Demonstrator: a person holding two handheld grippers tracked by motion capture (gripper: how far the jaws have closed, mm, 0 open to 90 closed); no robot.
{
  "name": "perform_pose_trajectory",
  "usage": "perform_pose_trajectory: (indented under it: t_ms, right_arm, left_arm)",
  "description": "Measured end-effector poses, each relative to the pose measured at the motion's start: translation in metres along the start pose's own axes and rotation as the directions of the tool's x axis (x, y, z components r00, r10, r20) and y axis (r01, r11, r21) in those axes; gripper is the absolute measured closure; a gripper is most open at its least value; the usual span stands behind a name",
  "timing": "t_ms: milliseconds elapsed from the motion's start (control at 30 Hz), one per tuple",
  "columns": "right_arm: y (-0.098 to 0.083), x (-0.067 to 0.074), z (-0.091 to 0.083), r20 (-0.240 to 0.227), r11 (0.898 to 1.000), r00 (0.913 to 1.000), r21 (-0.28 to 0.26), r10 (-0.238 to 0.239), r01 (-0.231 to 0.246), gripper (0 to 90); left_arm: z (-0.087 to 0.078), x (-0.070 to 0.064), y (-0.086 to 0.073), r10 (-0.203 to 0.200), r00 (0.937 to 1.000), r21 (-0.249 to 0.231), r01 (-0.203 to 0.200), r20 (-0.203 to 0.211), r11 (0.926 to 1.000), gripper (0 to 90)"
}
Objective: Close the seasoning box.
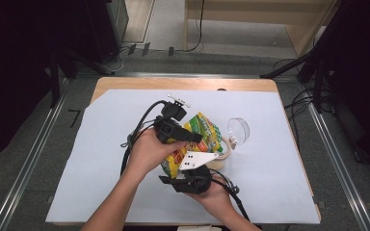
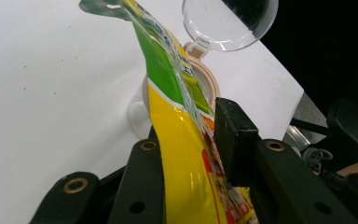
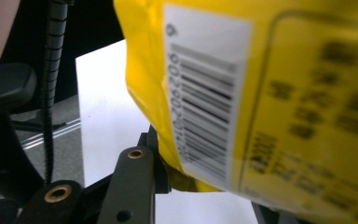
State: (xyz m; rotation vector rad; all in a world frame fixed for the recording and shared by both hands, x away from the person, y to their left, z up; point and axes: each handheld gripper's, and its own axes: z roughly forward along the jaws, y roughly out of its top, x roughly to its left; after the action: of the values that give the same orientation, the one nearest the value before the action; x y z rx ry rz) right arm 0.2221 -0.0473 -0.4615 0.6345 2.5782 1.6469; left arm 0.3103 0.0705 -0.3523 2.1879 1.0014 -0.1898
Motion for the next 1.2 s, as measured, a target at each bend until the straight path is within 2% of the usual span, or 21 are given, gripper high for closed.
perform_pose_trajectory:
  t_ms: [167,367,467,700,833,1033,1200]
  right_arm:
    - [0.003,0.001,0.005,0.021,1.0,0.9996,-0.003,-0.021,0.021,68.0]
    - [0.001,0.003,0.009,0.024,1.0,0.9997,-0.008,-0.004,0.004,70.1]
    - [-0.001,0.004,0.009,0.013,1.0,0.9999,-0.01,-0.002,0.002,67.3]
    - [0.001,0.005,0.008,0.023,1.0,0.9997,-0.007,-0.011,0.011,69.9]
    - [0.005,0.005,0.007,0.026,1.0,0.9997,-0.012,-0.001,0.001,69.2]
    - [0.01,0.002,0.005,0.028,0.999,0.9991,-0.023,0.032,-0.031,67.1]
    - [0.013,0.0,0.005,0.028,0.999,0.999,-0.042,0.035,-0.034,64.9]
  left_arm:
    - [-0.004,-0.005,0.0,0.02,0.9997,-0.009,-0.02,-0.011,0.9998,77.3]
    - [-0.003,-0.011,0.0,0.058,0.9983,0.005,-0.058,0.006,0.9983,77.7]
    - [-0.001,-0.008,0.001,0.058,0.9977,0.002,-0.058,0.037,0.9983,80.7]
    - [-0.002,-0.004,0.003,0.046,0.9989,-0.007,-0.046,0.011,0.9989,81.9]
    - [-0.003,-0.001,0.007,0.026,0.9996,-0.008,-0.026,0.014,0.9996,81.4]
    - [0.0,-0.002,0.018,0.021,0.9997,0.036,-0.021,-0.009,0.9992,81.6]
    - [-0.001,-0.002,0.024,0.011,0.9998,0.055,-0.01,-0.018,0.9985,81.6]
